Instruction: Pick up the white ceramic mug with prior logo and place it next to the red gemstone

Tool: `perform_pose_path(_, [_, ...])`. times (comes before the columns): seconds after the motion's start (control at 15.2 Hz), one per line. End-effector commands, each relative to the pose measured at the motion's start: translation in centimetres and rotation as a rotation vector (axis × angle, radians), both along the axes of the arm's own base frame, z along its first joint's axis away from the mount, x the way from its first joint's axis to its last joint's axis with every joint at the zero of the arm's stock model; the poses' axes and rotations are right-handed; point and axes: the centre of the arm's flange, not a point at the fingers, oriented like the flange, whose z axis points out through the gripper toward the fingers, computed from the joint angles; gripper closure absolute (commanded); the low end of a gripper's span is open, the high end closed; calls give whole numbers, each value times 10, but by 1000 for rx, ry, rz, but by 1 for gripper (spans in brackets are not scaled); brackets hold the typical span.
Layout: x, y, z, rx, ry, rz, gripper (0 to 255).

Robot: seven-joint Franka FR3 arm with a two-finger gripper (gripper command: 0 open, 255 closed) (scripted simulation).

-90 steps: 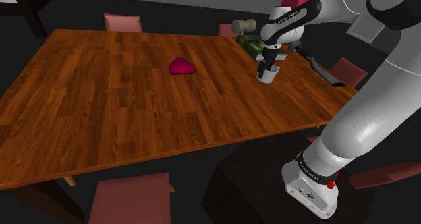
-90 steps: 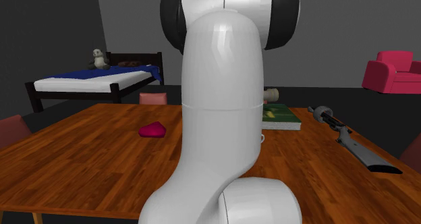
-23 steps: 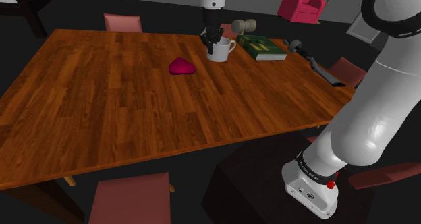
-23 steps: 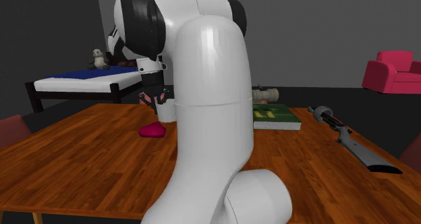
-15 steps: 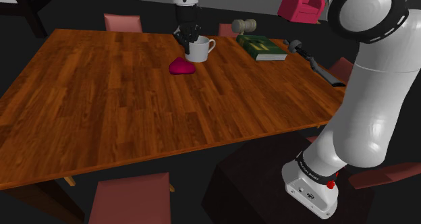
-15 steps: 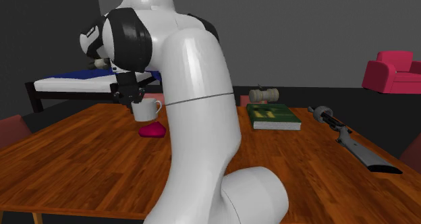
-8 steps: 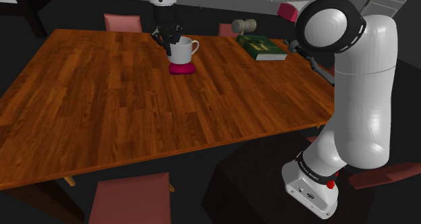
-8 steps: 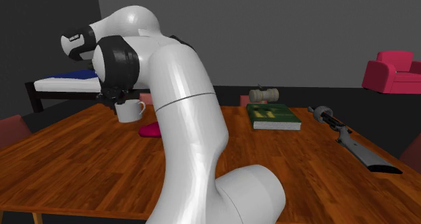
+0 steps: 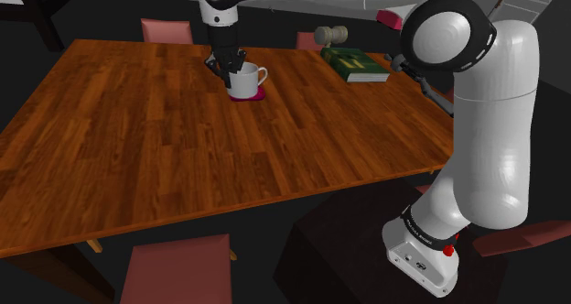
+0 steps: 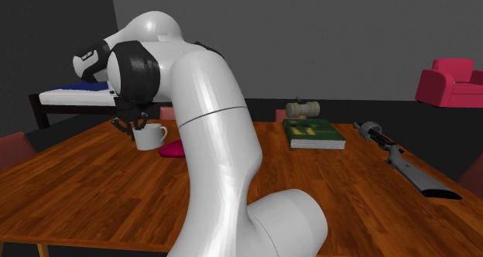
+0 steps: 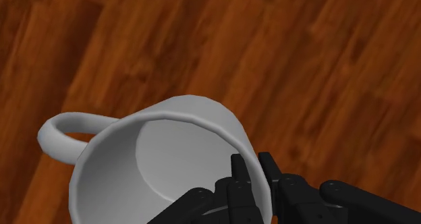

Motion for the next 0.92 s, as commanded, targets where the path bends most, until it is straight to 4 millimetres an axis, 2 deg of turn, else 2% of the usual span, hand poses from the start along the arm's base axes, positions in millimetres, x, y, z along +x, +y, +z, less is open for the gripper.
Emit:
perform_pose_path(0.0, [0,0,-11,0,-1,0,255])
perform_pose_path(0.86, [0,0,-79,0,-1,0,255])
